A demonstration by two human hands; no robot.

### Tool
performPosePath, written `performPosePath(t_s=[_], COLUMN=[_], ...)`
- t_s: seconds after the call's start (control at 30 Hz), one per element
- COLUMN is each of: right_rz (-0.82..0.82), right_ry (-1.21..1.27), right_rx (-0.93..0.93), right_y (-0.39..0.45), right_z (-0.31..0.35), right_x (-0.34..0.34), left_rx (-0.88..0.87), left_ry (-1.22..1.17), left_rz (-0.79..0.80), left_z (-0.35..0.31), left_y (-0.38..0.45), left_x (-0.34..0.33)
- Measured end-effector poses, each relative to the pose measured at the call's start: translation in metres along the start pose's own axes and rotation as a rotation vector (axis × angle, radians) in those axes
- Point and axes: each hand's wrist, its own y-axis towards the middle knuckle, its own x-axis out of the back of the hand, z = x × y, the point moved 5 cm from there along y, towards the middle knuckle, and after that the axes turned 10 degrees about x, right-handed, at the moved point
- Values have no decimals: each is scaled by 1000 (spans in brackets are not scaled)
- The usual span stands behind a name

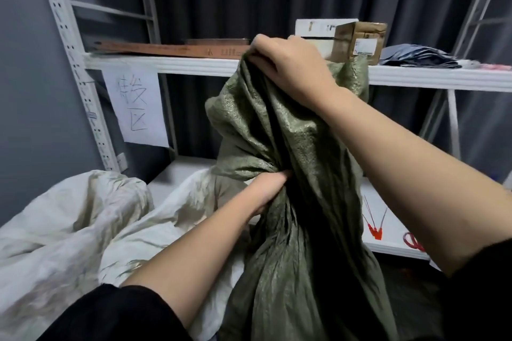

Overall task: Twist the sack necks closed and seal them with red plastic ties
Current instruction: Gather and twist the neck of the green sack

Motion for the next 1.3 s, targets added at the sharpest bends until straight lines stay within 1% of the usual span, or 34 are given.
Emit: performPosePath(t_s=[0.07,0.13,0.17,0.2,0.27,0.33,0.4,0.47,0.57,0.67,0.73,0.77,0.83,0.87,0.93,1.03,1.1,1.13,1.17,1.23,1.3], right_rz=[-38,-62,-57,-31,55,117,158,284,599,842,973,1028,1083,1059,907,642,511,448,391,305,260], right_ry=[-44,-80,-99,-110,-101,-69,20,191,380,666,789,795,694,619,554,492,375,342,342,390,429], right_rx=[31,14,6,-3,-53,-136,-261,-437,-658,-691,-739,-751,-708,-667,-640,-595,-511,-467,-435,-386,-359], right_y=[-1,-5,-8,-10,-13,-14,-18,-31,-60,-85,-103,-111,-124,-124,-116,-88,-66,-55,-45,-31,-27], right_z=[-3,-12,-15,-18,-23,-27,-35,-48,-73,-80,-78,-77,-74,-72,-75,-74,-69,-63,-56,-34,-21], right_x=[2,2,2,-1,-8,-10,-8,-4,-5,-13,-23,-28,-38,-38,-34,-18,-17,-19,-22,-27,-32], left_rx=[23,79,104,98,41,9,42,49,43,80,96,97,101,104,109,81,85,86,65,22,6], left_ry=[80,118,150,214,247,156,66,-40,-145,-215,-260,-274,-273,-264,-219,6,174,201,176,21,-143], left_rz=[59,183,217,200,67,-69,-143,-179,-251,-265,-249,-238,-221,-214,-163,73,173,163,116,-4,-3], left_z=[6,9,11,13,11,10,11,12,17,22,22,20,17,16,15,8,5,3,0,-2,-2], left_y=[3,-3,-6,-7,-11,-4,3,6,11,15,17,18,18,17,15,9,6,6,7,14,17], left_x=[3,0,-3,-4,0,9,18,28,44,51,51,50,47,46,44,31,17,10,6,0,-6])
